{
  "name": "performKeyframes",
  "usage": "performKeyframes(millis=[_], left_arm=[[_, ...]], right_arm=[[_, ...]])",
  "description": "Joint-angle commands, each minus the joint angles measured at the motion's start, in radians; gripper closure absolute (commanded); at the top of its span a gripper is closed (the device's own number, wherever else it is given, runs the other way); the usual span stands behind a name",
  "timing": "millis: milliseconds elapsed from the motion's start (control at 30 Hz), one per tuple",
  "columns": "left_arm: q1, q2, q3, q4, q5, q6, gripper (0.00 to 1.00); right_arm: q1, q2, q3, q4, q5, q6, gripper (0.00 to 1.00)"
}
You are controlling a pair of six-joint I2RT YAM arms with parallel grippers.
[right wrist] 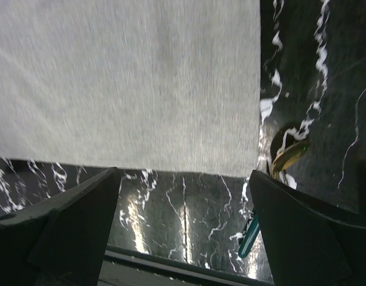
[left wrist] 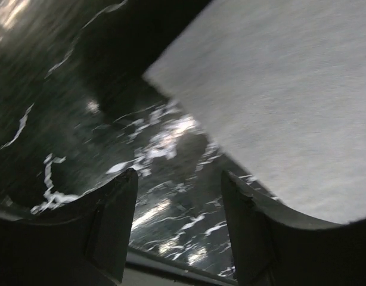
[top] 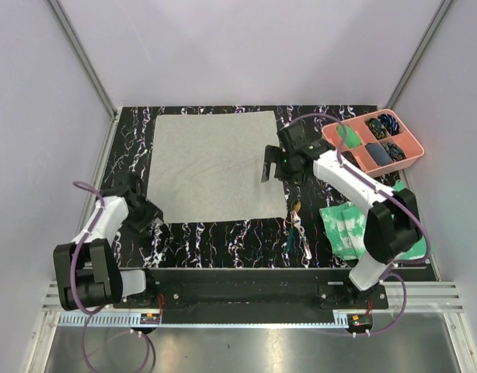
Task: Fold the napkin into a case and place the utensils inside
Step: Flatten out the crumpled napkin at the center of the board, then pick up the flattened napkin from the center of the board.
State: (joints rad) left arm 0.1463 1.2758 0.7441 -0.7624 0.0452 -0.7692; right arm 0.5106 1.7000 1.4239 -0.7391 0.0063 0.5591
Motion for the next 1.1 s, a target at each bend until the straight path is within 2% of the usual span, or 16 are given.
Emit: performKeyframes(millis=[0, 100, 167, 233, 300, 400, 767, 967, 1067], left_arm=[[0.021, -0.102, -0.04, -0.038, -0.123, -0.051, 0.41], [0.038, -0.119, -0.042, -0.032, -0.186, -0.059, 0.45], [0.053, -0.109, -0.023, -0.029, -0.226, -0.044, 0.47], [0.075, -0.077, -0.009, -0.02, -0.251, -0.015, 0.53], [0.099, -0.044, -0.002, 0.003, -0.239, 0.01, 0.6], [0.102, 0.028, 0.021, 0.024, -0.191, 0.036, 0.64], [0.102, 0.039, 0.058, 0.101, -0.172, 0.094, 0.58], [0.072, 0.129, 0.115, 0.101, -0.188, 0.12, 0.51], [0.041, 0.158, 0.123, 0.104, -0.192, 0.114, 0.53]], right_arm=[[0.026, -0.104, -0.117, 0.086, -0.017, -0.01, 0.0], [0.022, -0.177, -0.18, 0.096, -0.011, 0.022, 0.0], [0.022, -0.209, -0.191, 0.096, 0.017, -0.011, 0.0], [0.019, -0.217, -0.177, 0.061, 0.052, -0.019, 0.0], [0.02, -0.209, -0.16, 0.035, 0.058, -0.03, 0.0], [0.02, -0.203, -0.152, 0.012, 0.055, -0.031, 0.0], [0.022, -0.189, -0.194, 0.063, 0.02, -0.038, 0.0], [0.02, -0.194, -0.191, 0.069, 0.021, -0.048, 0.0], [0.02, -0.198, -0.189, 0.072, 0.017, -0.048, 0.0]])
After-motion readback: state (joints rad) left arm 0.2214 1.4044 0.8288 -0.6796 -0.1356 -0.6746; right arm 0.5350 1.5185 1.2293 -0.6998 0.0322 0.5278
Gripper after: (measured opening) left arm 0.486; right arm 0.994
